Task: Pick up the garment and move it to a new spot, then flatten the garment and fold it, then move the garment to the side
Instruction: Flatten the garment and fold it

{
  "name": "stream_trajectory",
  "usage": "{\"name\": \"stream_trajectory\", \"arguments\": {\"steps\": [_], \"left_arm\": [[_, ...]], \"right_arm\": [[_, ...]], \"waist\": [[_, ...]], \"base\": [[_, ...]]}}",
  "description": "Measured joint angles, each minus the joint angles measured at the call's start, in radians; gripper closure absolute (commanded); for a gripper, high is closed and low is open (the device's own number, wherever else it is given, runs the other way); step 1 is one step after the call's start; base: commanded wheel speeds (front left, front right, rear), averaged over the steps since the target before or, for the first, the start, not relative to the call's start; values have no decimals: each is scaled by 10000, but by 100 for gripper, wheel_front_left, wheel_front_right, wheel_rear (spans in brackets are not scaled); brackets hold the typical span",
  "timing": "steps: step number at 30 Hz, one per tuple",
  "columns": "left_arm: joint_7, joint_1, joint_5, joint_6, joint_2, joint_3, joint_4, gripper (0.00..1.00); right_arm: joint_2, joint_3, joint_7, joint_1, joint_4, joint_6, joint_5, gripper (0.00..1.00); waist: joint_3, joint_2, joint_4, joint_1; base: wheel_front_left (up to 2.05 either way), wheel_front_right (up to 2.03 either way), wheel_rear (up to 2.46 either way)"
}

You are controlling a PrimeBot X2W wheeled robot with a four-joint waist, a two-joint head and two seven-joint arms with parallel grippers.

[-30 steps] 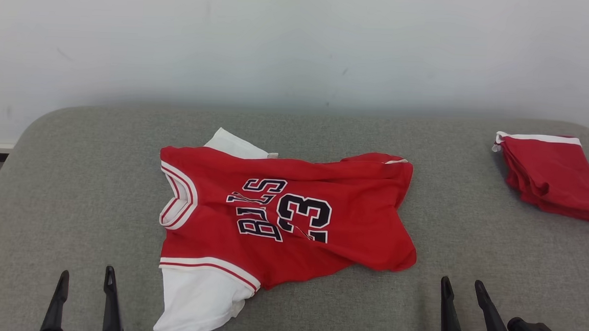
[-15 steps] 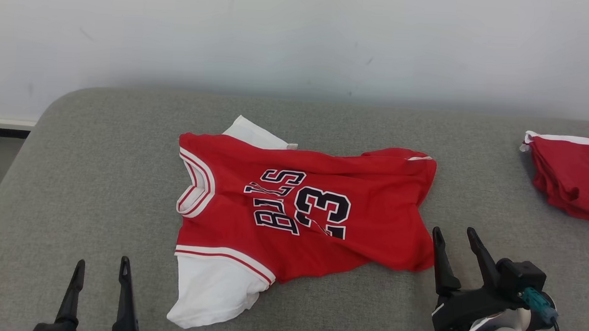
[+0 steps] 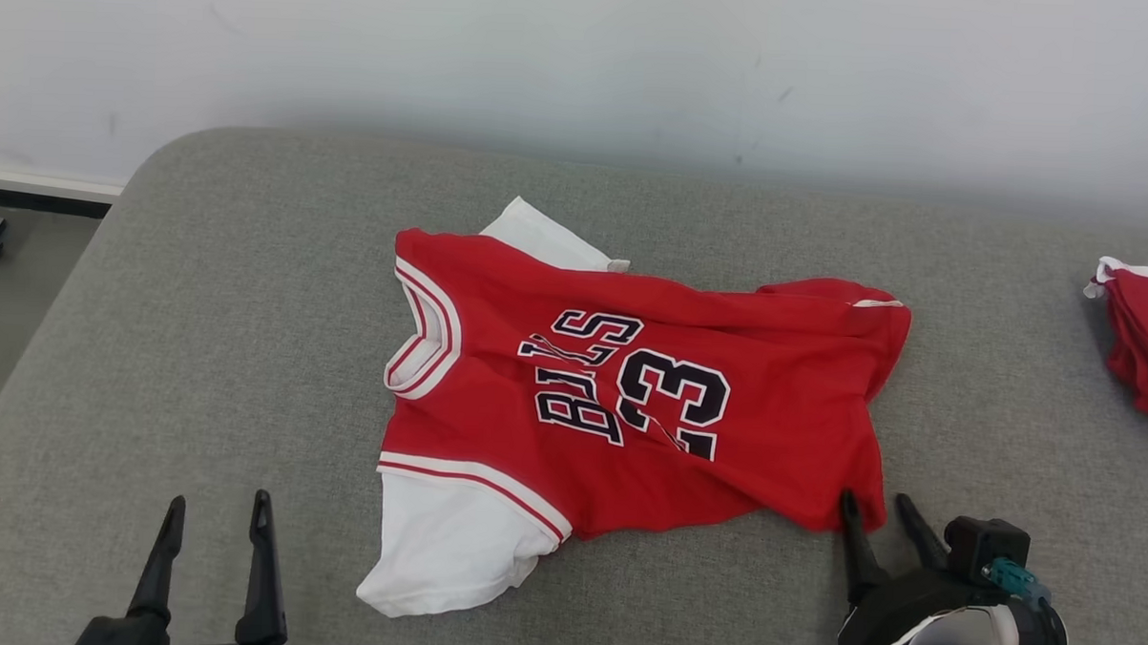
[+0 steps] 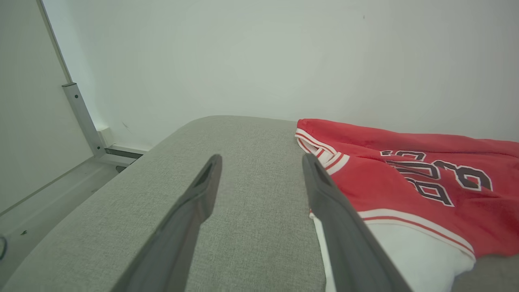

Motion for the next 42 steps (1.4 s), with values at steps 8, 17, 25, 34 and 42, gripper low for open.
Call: {"name": "stream_trajectory", "arguments": {"steps": [8,17,25,34,42], "left_arm": [[0,17,88,-109,-107,215,207,0],[0,111,161,-257,-238,234,326,0],[0,151,178,-276,-314,261,318,0],[0,72,192,-366,-370,75,470,0],[-2,-282,174,-449,-389,-161,725,0]], "right_arm": [[4,-196,-4,137,-619,0,224,100],[-777,-1273,0,1441,-2917,2,376,100],[-1062,-1521,77,2336,-3906,0,222,100],[-894,-481,418,1179,-3960,0,17,100],[-907,686,485,-797,-1904,0,-127,100]], "waist": [[-93,0,-214,-1],[-365,0,-777,-2],[-333,0,-928,-2],[-252,0,-660,-2],[-115,0,-80,-2]], "base": [[0,0,0],[0,0,0],[0,0,0],[0,0,0],[0,0,0]]}}
